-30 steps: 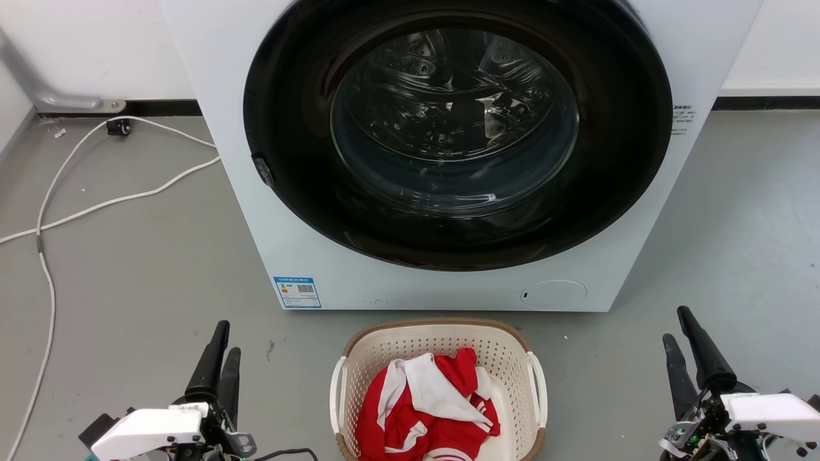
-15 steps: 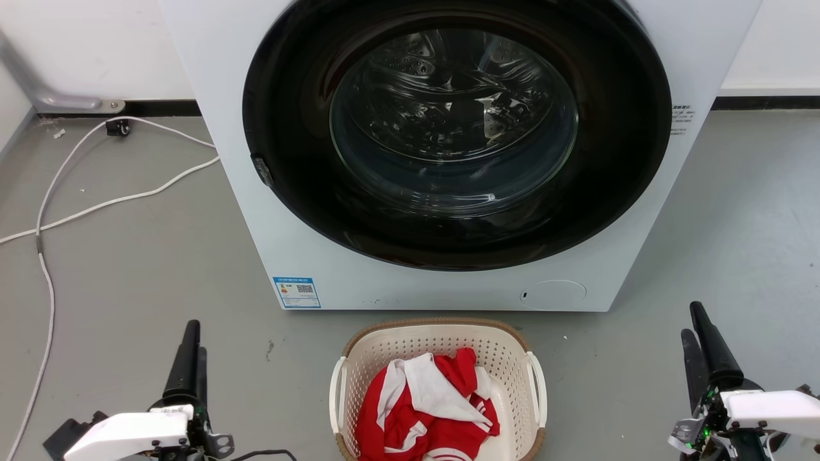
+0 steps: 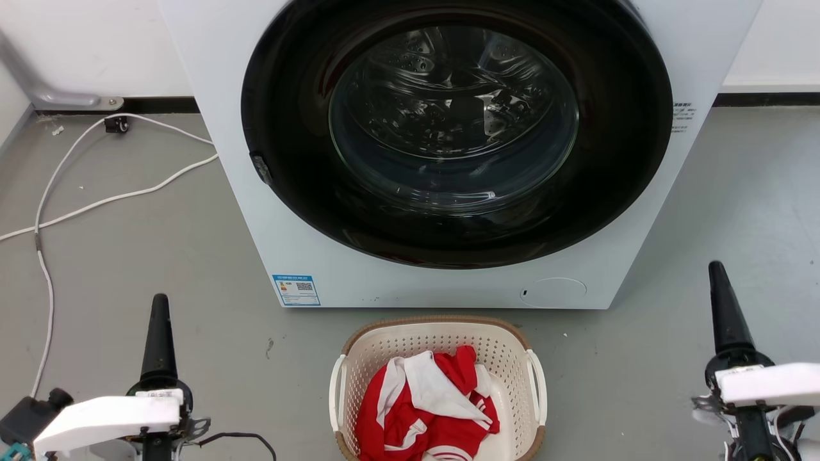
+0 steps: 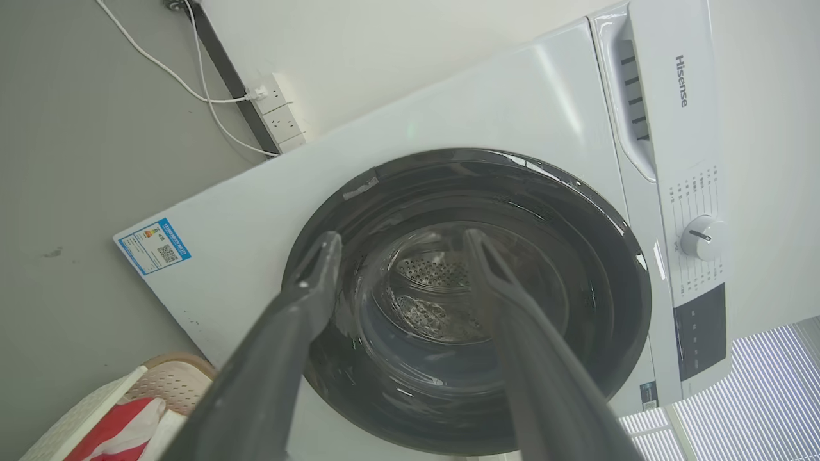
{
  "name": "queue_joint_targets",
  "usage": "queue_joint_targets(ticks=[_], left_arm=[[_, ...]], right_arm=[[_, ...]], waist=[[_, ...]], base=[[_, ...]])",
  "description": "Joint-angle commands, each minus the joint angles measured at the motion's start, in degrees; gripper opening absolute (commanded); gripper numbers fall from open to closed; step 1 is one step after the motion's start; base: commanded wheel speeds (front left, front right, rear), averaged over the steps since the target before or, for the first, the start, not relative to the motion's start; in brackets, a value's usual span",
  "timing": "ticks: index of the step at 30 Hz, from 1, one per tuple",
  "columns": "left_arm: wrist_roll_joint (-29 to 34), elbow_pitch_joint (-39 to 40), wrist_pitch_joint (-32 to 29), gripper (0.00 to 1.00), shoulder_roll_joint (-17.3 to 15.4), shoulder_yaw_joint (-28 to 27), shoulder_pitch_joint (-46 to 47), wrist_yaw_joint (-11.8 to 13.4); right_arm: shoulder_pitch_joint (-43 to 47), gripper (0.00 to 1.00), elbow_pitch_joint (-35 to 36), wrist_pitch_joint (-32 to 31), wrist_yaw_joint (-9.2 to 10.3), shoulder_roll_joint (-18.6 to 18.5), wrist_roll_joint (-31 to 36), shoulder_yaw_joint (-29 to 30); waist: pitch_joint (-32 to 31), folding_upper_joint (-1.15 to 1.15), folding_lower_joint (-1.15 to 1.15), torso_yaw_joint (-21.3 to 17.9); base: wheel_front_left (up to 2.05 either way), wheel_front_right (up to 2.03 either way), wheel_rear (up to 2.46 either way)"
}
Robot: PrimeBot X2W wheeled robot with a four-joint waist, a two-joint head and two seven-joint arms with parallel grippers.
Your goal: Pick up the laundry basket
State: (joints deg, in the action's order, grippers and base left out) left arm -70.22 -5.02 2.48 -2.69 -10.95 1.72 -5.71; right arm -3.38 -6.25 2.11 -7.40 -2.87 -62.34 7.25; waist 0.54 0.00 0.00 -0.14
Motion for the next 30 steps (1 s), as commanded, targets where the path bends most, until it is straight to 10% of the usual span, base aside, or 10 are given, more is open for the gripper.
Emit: queue_joint_targets(ticks=[1,16,30], left_arm=[[1.96,2.06,0.51,1.0,-0.23,0.61,0.18,-0.21],[27.65,11.41,3.35,1.0,-0.24,8.67,-1.52,2.52],[42.32,13.93,5.61,1.0,-4.62,18.58,-1.6,10.66]], right_arm=[[-1.54,1.0,2.29,0.62,-0.1,-0.13,3.56,-0.38],[-0.81,1.0,8.71,3.52,-0.11,-0.11,26.41,-3.6],[0.1,1.0,10.23,5.82,-0.12,-0.09,39.73,-4.31]], waist=[[0.03,0.0,0.0,-0.02],[0.32,0.0,0.0,-0.17],[0.54,0.0,0.0,-0.45]], base=[[0.0,0.0,0.0],[0.0,0.0,0.0],[0.0,0.0,0.0]])
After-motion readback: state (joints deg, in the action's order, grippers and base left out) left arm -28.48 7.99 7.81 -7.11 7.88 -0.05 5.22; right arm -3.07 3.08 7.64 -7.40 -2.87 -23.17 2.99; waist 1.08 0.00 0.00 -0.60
